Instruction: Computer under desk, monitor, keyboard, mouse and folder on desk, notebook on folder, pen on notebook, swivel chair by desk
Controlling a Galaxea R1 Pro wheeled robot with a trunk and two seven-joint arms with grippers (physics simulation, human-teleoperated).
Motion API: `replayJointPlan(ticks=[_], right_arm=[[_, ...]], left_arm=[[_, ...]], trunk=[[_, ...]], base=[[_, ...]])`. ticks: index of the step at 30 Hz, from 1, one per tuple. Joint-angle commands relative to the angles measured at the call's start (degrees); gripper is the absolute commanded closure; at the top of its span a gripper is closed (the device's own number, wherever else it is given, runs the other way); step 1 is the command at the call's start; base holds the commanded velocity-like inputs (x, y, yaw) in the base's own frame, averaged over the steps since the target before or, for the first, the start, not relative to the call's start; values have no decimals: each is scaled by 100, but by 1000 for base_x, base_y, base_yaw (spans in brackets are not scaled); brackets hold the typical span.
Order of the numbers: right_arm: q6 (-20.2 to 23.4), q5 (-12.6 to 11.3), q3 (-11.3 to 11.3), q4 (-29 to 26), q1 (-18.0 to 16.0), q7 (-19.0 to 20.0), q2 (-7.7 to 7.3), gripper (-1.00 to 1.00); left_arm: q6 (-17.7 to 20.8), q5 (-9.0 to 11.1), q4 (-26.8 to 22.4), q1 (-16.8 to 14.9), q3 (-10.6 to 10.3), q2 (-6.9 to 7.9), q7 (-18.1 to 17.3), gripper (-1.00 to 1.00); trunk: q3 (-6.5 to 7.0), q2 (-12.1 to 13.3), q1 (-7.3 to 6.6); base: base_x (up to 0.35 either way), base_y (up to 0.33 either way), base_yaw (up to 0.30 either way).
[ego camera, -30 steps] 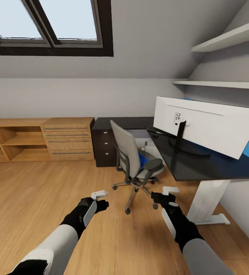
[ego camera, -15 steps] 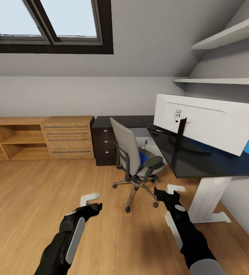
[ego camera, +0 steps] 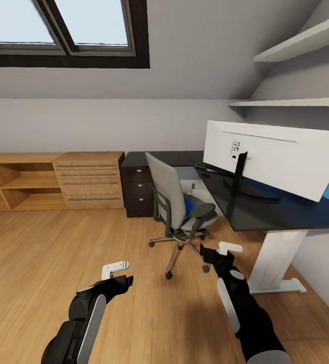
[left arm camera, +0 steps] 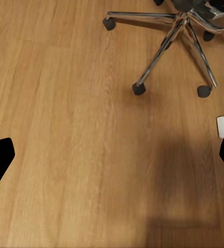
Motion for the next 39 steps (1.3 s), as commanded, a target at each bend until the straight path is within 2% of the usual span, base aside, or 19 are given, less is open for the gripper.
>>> replayJointPlan(ticks=[1,15,22,36,38,39], right_arm=[[22,-67,-1,-14,-3,-32,8,-100],[17,-70,2,2,-1,-26,22,-100],[-24,-45,234,36,-1,-43,24,-100],[-63,-10,299,185,-1,-26,5,-100],[-115,-10,304,265,-1,-26,5,-100],[-545,38,314,628,-1,-23,5,-100]], left_arm=[[21,61,-8,-3,-4,0,53,-100],[17,61,-14,0,-3,-2,54,-100],[17,61,-14,0,-5,-5,54,-100],[23,69,-48,-8,-53,-11,54,-100],[24,69,-48,-8,-60,-11,54,-100],[26,69,-55,-8,-104,-17,54,-100]], trunk=[[-24,-45,22],[-276,-606,330],[-401,-887,483],[-653,-1448,791],[-689,-1529,835],[-707,-1569,857]], base=[[0,0,0],[0,0,0],[0,0,0],[0,0,0],[0,0,0],[0,0,0]])
